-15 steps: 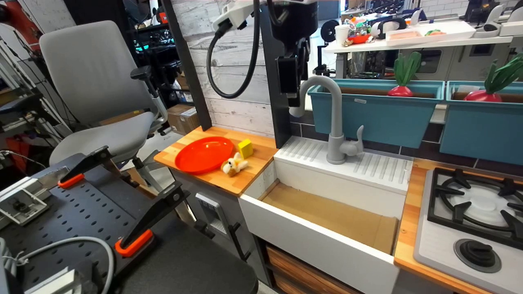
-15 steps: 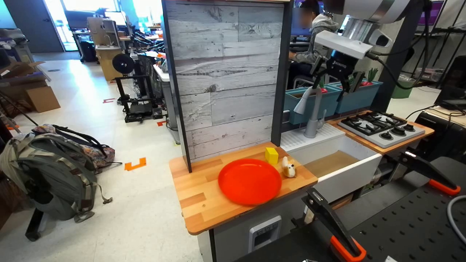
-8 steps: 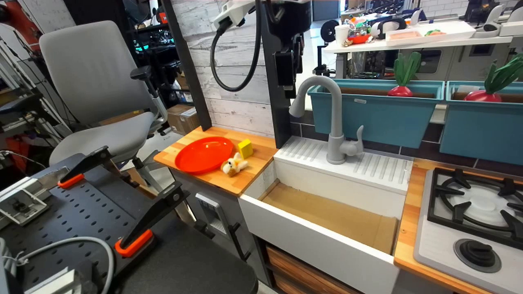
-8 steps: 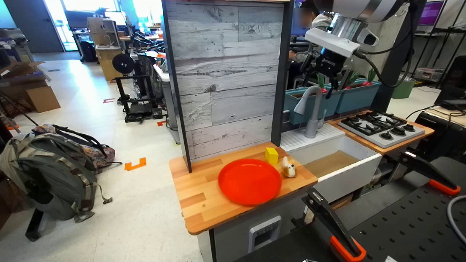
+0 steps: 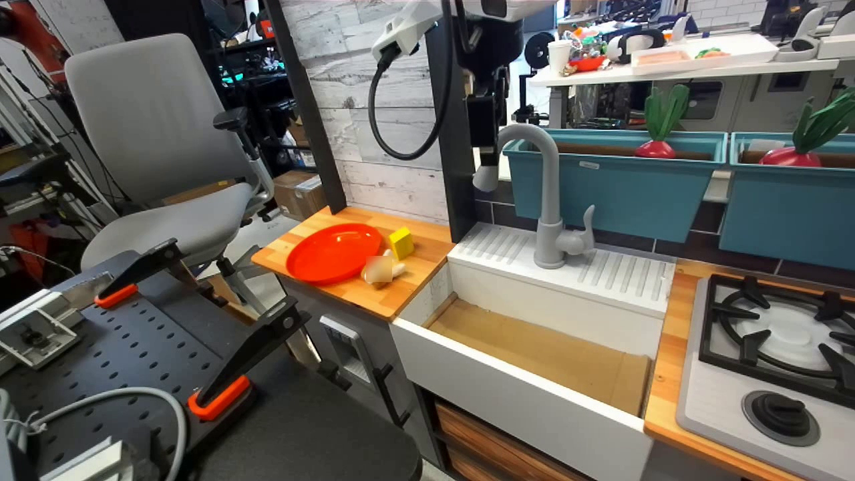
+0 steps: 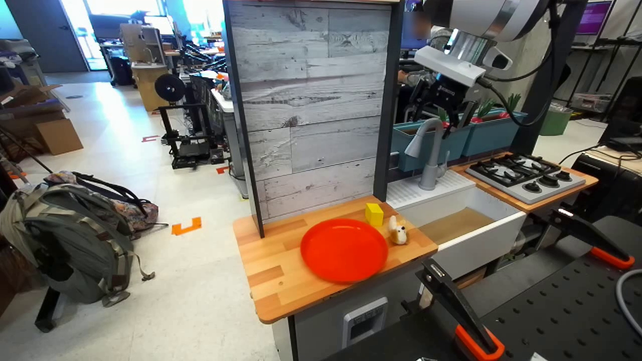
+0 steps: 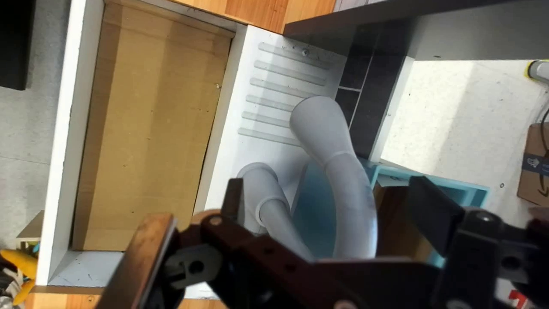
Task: Center the faucet
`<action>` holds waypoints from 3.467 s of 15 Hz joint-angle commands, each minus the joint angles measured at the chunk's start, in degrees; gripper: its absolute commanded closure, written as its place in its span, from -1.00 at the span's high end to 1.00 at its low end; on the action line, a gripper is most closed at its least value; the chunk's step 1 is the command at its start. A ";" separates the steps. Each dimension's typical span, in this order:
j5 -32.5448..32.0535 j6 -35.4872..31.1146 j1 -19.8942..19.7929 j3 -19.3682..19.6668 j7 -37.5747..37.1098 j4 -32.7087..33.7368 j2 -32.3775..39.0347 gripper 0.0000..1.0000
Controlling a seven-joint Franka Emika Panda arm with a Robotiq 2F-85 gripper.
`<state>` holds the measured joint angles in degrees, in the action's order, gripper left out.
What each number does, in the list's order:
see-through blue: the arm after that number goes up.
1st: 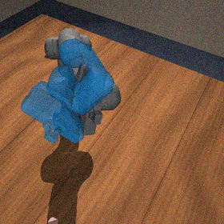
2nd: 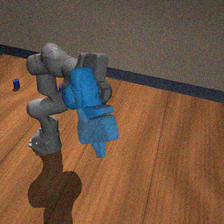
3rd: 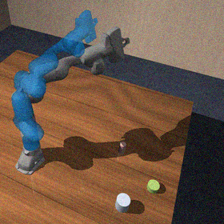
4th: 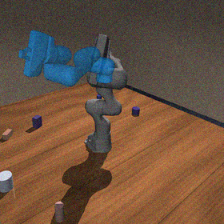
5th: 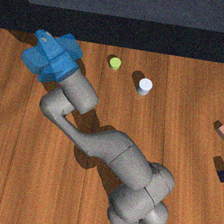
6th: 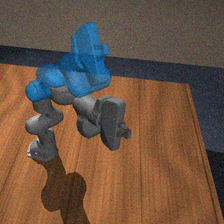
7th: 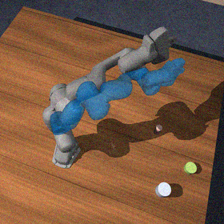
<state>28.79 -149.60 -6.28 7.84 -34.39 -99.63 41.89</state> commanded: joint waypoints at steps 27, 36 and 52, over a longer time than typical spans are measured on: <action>-20.77 19.83 -2.79 6.13 15.51 8.66 1.76 -0.87; -28.21 17.63 -4.08 6.35 27.21 7.64 0.89 -0.87; -26.00 3.59 -7.59 2.16 37.53 -1.81 -2.67 1.00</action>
<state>3.63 -142.03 -10.63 10.04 -0.06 -97.91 42.61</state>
